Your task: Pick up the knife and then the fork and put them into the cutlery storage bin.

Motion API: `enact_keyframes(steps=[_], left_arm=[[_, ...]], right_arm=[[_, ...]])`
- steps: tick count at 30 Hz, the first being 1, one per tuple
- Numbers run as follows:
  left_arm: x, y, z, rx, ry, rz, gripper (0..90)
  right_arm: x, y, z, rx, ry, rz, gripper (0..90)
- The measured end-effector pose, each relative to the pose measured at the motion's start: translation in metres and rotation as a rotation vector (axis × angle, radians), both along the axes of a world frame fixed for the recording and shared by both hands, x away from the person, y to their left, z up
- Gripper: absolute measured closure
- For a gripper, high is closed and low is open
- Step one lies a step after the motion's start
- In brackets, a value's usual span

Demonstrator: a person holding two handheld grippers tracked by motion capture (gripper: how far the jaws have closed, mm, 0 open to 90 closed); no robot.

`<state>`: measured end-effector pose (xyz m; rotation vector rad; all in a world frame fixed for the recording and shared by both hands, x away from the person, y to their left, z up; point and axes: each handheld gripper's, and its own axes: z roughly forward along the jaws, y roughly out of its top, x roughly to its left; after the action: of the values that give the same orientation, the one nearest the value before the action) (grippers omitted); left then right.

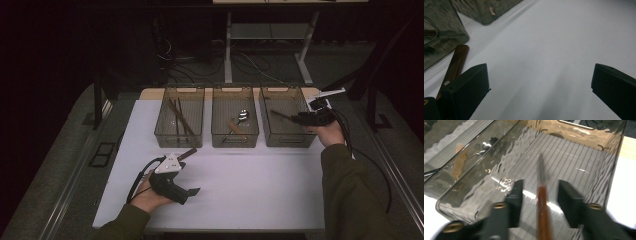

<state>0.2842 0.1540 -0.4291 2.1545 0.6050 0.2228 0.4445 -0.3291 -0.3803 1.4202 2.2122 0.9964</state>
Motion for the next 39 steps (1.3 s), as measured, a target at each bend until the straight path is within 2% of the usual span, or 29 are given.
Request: enact_keyframes(steps=[2, 5, 7, 10, 14, 20, 23, 26, 32, 35, 39], left_arm=[[0.0, 0.0, 0.0, 0.0, 0.001, 0.0, 0.4], [0.0, 0.0, 0.0, 0.001, 0.0, 0.001, 0.4], [0.0, 0.0, 0.0, 0.004, 0.001, 0.002, 0.4], [0.001, 0.0, 0.001, 0.005, 0.006, 0.003, 0.9], [0.002, 0.001, 0.002, 0.013, 0.004, 0.011, 1.2], [0.004, 0.005, 0.006, 0.027, 0.003, 0.037, 6.1], [0.006, 0.008, 0.007, 0.032, 0.004, 0.053, 12.7], [0.009, 0.011, 0.009, 0.035, 0.001, 0.074, 17.6], [0.016, 0.018, 0.014, 0.048, 0.012, 0.116, 35.1], [0.021, 0.021, 0.015, 0.043, 0.022, 0.123, 43.9], [0.03, 0.025, 0.016, 0.066, 0.029, 0.128, 55.9]], right_arm=[[-0.002, 0.0, 0.001, -0.005, -0.008, -0.001, 44.9], [-0.006, -0.001, 0.005, 0.023, -0.025, 0.008, 39.5], [-0.012, 0.0, 0.01, 0.056, -0.038, 0.022, 34.7], [-0.025, 0.003, 0.015, 0.116, -0.055, 0.076, 28.0], [-0.047, 0.014, 0.017, 0.088, -0.089, 0.121, 19.9], [-0.08, 0.024, 0.008, 0.105, -0.11, 0.178, 17.2], [-0.098, 0.03, 0.0, 0.106, -0.136, 0.193, 14.8], [-0.114, 0.035, -0.007, 0.124, -0.144, 0.211, 14.6], [-0.142, 0.045, -0.027, 0.129, -0.152, 0.258, 14.4], [-0.153, 0.048, -0.038, 0.118, -0.137, 0.277, 14.4], [-0.164, 0.05, -0.053, 0.126, -0.114, 0.281, 14.3]])
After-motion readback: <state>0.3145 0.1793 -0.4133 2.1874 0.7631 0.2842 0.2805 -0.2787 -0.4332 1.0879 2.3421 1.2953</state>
